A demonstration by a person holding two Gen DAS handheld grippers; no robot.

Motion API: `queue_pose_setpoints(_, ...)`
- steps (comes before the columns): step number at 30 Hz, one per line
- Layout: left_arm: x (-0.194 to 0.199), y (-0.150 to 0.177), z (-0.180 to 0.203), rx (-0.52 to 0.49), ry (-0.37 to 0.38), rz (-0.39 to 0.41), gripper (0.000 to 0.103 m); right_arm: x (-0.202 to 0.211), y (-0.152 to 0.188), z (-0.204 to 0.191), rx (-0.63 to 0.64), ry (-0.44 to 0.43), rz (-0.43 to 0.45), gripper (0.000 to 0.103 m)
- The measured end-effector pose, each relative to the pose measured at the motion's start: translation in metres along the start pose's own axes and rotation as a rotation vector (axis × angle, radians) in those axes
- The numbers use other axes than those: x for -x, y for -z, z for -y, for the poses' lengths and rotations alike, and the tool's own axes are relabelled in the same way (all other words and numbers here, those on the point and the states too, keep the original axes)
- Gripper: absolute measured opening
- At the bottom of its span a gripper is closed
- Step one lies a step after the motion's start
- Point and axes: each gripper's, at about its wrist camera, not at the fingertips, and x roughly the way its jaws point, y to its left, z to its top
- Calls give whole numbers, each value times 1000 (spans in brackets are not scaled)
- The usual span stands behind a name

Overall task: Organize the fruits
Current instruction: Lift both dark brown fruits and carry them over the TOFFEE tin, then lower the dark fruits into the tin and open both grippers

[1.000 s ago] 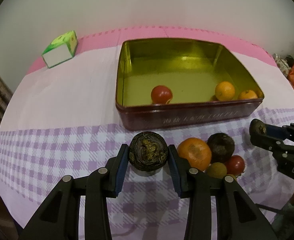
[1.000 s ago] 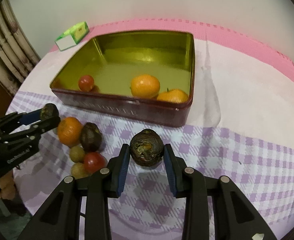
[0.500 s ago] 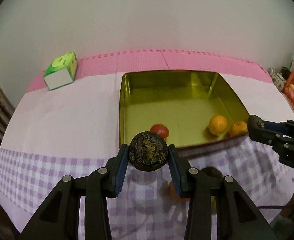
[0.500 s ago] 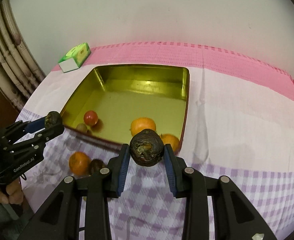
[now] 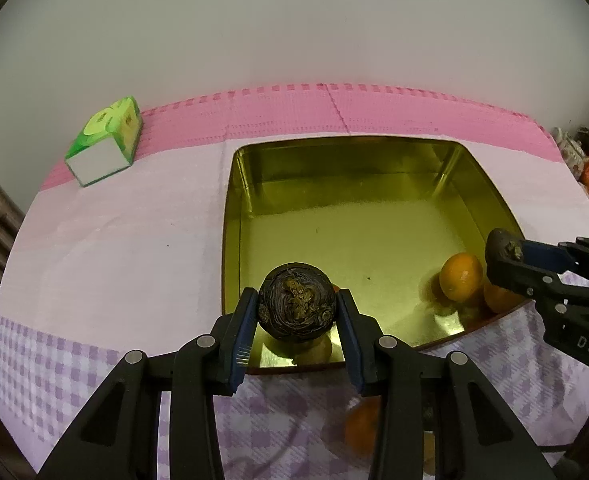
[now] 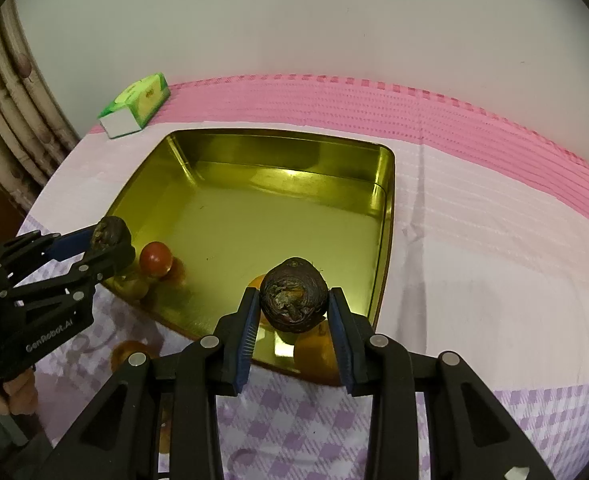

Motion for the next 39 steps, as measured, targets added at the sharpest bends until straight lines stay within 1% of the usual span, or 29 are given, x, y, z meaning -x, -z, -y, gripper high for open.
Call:
queue_pose_setpoints(9,-12,-1,1,-2,-1,-26,40,-15,-6,5,-5,14,-23,32)
queue_pose_setpoints(17,-17,-2,5,-10,8,-38,41,-19,-11,5,-4,19,-22,32)
queue_pose_setpoints(29,-17,-3,7,-11,-4,-44,42,-18,-11,6,-10,17,-24,33)
queue_pose_setpoints(31,-16,-2,6,-11,-3,-45,43,-18,-11,6,-10,18,-24,33)
queue_pose_setpoints(33,-15,-2,5,-11,-10,-40,51,-18,-11,6,-11,19,-23,35)
queue_pose_setpoints(39,-9,-2,6,-10,-7,-24,53,-16,-12,4,-9,20,-14,37)
